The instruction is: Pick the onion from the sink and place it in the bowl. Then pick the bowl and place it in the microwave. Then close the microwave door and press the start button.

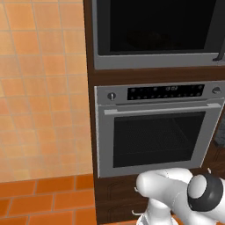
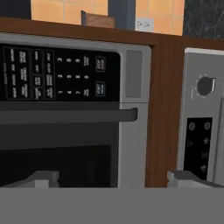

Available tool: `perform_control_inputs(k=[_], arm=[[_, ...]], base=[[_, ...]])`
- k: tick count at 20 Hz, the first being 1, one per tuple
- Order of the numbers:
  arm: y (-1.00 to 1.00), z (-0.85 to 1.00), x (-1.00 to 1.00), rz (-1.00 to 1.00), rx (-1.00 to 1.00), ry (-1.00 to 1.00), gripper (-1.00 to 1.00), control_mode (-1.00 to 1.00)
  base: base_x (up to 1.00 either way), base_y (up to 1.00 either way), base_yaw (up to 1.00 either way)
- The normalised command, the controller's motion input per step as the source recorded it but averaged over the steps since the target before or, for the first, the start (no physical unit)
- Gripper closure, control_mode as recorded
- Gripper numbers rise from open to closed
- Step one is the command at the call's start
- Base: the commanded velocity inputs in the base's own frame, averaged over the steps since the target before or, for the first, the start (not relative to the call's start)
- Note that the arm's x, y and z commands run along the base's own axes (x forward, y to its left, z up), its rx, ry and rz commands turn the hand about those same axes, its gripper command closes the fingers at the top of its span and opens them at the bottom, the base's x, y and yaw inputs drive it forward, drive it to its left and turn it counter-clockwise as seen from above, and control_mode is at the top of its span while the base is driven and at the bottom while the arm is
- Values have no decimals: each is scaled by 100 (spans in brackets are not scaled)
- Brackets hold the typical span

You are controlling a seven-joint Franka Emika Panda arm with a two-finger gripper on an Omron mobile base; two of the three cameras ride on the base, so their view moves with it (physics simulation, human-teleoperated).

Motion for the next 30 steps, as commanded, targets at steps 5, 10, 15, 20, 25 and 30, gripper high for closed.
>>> perform_control_inputs(k=[5,10,15,20,25,30], arm=[[-22,-21,33,0,0,1,-100,-100],[-17,-16,50,0,0,4,-100,-100],[-37,-12,41,0,0,7,-100,-100],[-31,-13,46,0,0,8,-100,-100],[-18,-12,55,1,0,10,-100,-100],[-37,-6,46,3,2,7,-100,-100]], base=[[0,0,0],[0,0,0],[0,0,0],[0,0,0],[0,0,0],[0,0,0]])
